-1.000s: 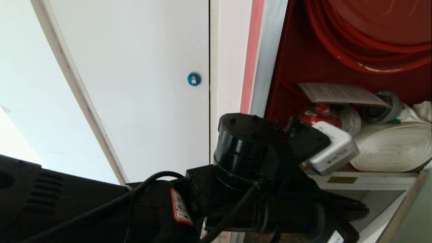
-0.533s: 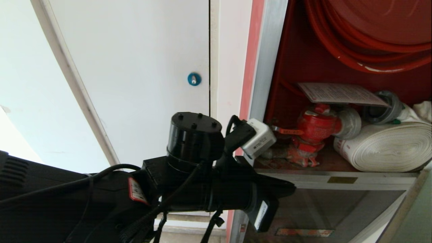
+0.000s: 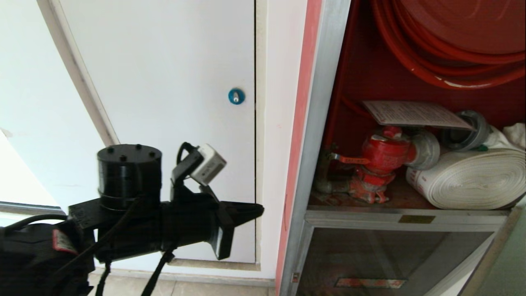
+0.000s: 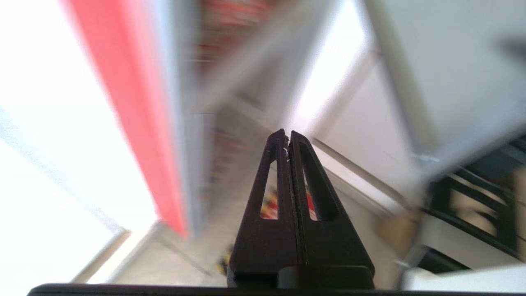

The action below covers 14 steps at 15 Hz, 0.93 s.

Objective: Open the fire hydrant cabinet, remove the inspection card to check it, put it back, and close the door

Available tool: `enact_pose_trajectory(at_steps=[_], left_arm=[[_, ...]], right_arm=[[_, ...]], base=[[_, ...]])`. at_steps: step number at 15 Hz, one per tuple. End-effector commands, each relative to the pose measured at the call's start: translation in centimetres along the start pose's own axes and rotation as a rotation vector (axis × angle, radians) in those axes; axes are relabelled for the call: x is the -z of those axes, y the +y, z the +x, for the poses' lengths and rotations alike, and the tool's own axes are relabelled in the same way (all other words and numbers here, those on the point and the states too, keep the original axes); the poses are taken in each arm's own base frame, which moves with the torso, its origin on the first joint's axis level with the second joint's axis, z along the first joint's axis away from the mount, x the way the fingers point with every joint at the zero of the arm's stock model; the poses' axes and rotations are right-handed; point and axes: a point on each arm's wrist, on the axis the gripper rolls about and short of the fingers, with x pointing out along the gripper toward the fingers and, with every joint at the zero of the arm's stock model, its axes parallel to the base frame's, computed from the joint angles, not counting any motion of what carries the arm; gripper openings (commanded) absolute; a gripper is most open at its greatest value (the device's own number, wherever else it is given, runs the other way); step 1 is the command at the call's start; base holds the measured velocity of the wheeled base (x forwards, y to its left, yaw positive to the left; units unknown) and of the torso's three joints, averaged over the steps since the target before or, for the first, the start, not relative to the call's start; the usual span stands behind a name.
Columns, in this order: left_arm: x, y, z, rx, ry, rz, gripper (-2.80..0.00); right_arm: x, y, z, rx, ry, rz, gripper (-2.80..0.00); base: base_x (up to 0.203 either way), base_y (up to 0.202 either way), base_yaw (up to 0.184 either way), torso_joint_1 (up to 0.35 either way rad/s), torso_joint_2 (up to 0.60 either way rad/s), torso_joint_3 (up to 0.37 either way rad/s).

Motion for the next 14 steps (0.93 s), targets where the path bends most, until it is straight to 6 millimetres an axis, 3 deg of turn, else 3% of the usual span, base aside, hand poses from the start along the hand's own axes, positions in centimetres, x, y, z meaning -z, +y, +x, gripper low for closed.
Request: enact_pose_trajectory(at_steps=[1,5,10,14], left_arm=[[-0.4,0.7,-3.6,-0.089,-0.060,0.007,-2.80],[-0.2,2.3,-9.7,-0.316,-0.135,0.016,-2.80],[0.5,1.8,-16.0,-0.579,-0.220,0.036,-2.80],[3.1,-0.2,-17.8,-0.635,-0.211,0.024,-2.80]], right_arm=[[0.0,0.0,0.0,-0.001,0.001,-0.002,-2.80],[0.0,0.0,0.0,-0.001,0.000,-0.001,-2.80],[0.0,0.0,0.0,-0.001,0.002,-0.001,-2.80],[0.0,0.0,0.0,-0.001,0.001,-0.001,-2.80]], base=[[0.000,0.000,0.000,0.000,0.00,0.000],[0.000,0.000,0.000,0.000,0.00,0.000],[0.000,0.000,0.000,0.000,0.00,0.000],[0.000,0.000,0.000,0.000,0.00,0.000]])
